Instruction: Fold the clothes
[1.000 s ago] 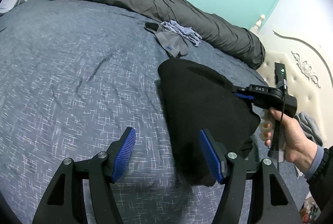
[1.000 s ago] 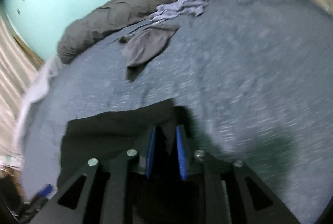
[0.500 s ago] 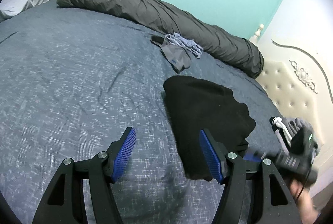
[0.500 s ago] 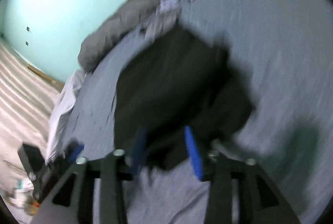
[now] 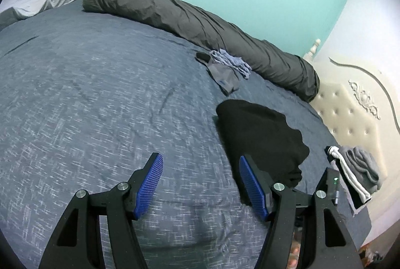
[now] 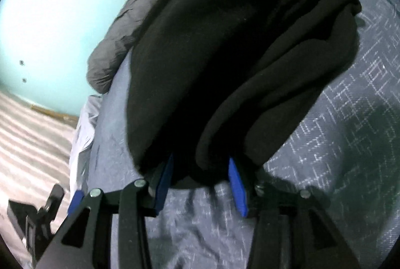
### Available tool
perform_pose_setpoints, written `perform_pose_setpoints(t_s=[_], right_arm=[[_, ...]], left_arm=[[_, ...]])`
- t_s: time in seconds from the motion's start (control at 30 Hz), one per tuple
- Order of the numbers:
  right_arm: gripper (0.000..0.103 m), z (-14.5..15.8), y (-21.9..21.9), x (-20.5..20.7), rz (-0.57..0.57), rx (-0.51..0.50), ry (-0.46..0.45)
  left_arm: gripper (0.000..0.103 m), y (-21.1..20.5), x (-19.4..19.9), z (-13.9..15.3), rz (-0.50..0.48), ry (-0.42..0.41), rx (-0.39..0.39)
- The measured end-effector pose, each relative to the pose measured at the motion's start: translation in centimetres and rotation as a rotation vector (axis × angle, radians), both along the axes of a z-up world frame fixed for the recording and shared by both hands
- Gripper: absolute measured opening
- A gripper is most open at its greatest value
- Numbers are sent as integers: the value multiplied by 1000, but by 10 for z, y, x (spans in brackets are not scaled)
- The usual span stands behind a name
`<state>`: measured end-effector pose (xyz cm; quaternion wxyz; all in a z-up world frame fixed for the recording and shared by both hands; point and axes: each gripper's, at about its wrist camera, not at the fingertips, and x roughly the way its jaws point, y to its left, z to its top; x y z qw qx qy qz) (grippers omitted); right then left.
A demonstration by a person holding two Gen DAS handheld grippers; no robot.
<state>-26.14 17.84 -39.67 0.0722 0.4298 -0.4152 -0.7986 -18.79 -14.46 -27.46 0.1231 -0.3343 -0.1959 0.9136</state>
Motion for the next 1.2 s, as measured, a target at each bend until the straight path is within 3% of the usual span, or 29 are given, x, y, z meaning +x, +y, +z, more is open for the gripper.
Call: perform_pose_setpoints(t_s=[0.03, 0.1, 0.3, 0.57, 1.0, 1.2], right_arm=[[43, -1, 0, -2, -2, 7, -3], [22, 0, 1, -4, -3, 40, -5], [7, 13, 2, 1, 8, 99, 41], [5, 29, 17, 17, -1, 125, 79], [5, 46, 80, 64, -90, 223, 63], [5, 50, 115, 67, -128, 286, 51]], left_arm=[[68, -2, 1, 0, 4, 1, 3], [68, -4, 3, 1, 5, 3, 2], [68, -4, 6, 3, 0, 7, -4], [68, 6, 12, 10, -30, 22, -17], [68, 25, 25, 16, -74, 40, -33], [68, 42, 24, 19, -100, 47, -31]])
